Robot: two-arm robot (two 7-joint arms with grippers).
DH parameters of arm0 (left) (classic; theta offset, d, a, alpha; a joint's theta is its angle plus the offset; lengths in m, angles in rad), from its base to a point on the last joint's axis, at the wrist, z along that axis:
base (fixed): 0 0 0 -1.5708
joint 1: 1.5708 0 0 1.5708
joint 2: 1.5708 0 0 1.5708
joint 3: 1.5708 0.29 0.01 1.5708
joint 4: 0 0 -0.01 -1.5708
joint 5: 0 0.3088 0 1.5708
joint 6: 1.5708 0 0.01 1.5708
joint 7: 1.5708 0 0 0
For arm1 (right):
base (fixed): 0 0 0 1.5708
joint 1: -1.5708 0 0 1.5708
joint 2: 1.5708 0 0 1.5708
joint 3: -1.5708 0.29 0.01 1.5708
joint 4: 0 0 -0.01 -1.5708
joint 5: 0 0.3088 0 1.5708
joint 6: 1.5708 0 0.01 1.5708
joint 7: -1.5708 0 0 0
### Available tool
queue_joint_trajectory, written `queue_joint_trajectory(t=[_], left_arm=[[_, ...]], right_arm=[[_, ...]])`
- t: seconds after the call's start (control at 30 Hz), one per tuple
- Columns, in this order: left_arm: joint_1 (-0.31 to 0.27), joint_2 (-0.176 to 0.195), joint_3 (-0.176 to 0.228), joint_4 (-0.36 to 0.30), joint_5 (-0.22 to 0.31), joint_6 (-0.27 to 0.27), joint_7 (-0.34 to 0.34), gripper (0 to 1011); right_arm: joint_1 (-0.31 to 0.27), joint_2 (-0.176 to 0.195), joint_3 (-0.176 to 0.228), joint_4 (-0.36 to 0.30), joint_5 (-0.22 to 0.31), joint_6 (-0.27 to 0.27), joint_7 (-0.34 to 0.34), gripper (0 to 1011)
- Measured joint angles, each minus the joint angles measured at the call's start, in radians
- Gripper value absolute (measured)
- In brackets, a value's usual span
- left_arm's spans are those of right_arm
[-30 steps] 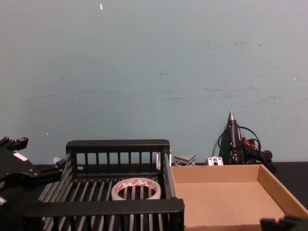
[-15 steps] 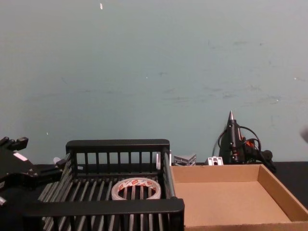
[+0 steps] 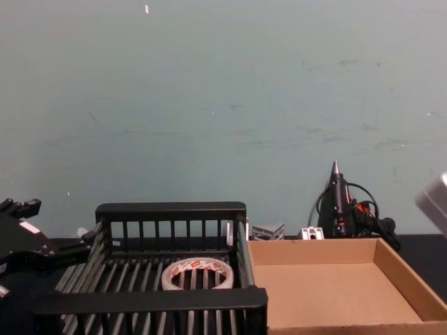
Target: Pick up the white tape and place it into the black box , Pick up the silver tape and place it into the brown box.
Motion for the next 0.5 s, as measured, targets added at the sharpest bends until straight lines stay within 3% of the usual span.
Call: queue_joint_trajectory(t=[0.5], left_arm=[[0.000, 0.000, 0.000, 0.000, 0.000, 0.000, 0.000, 1001]], right_arm=[[0.021, -0.016, -0.020, 0.033, -0.030, 0.008, 0.004, 1000]])
